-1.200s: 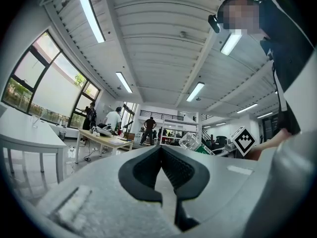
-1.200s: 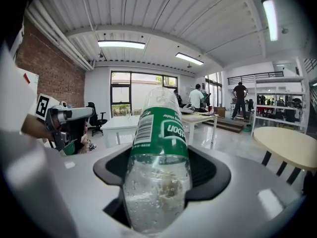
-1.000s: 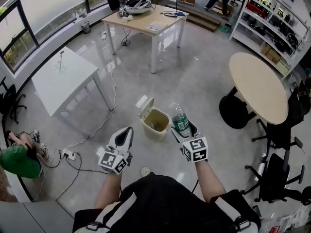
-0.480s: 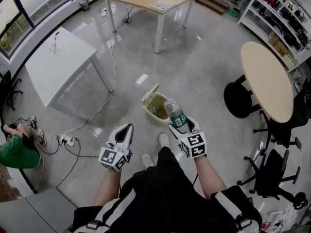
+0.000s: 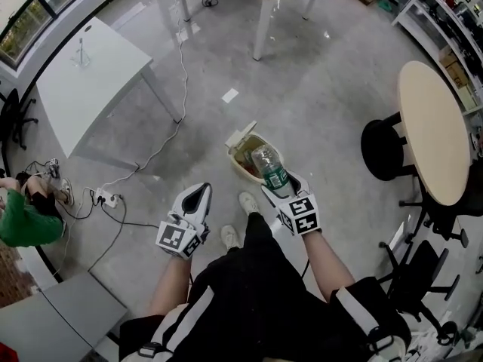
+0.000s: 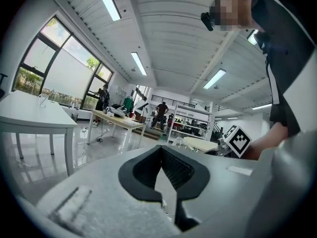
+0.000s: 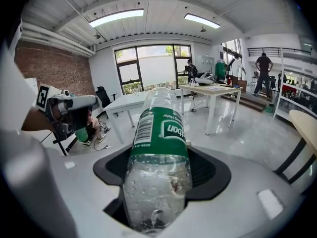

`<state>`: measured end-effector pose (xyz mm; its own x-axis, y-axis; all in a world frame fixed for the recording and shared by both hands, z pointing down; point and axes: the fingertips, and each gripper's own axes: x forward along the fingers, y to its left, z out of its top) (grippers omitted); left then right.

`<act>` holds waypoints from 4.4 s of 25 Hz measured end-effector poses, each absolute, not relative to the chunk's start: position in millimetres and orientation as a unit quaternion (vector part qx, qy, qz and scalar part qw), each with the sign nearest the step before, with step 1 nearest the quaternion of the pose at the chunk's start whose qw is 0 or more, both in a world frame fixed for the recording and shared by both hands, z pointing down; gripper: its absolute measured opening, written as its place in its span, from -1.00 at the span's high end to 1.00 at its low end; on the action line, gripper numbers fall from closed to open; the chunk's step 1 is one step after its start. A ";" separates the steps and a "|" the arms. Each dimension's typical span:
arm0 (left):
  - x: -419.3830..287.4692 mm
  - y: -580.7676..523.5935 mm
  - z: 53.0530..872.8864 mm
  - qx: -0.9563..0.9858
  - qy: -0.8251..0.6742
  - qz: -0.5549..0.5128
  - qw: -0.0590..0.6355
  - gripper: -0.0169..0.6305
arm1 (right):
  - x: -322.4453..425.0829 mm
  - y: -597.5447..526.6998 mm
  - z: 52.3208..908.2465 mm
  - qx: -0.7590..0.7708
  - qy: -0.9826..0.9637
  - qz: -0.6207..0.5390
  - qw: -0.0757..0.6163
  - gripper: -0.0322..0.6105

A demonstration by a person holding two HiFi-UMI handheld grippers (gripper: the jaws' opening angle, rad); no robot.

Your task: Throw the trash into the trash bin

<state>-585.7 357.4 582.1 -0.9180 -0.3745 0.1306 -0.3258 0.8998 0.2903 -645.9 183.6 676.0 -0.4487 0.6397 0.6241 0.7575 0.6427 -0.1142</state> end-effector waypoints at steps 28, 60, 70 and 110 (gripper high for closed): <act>-708.1 327.7 648.9 0.171 -0.960 -0.162 0.154 0.95 | -712.5 160.5 903.0 -0.426 -0.660 -0.243 0.569 -0.12; -695.2 374.4 619.5 0.116 -0.973 -0.158 0.123 0.95 | -787.6 190.5 842.7 -0.389 -0.771 -0.205 0.461 0.18; -667.3 402.4 549.7 0.133 -0.982 -0.114 0.066 0.95 | -801.8 194.0 687.8 -0.339 -0.888 -0.097 0.297 0.60; -559.1 299.2 472.4 0.222 -0.975 -0.018 -0.013 0.95 | -620.6 8.0 490.3 -0.225 -0.971 0.028 0.074 0.89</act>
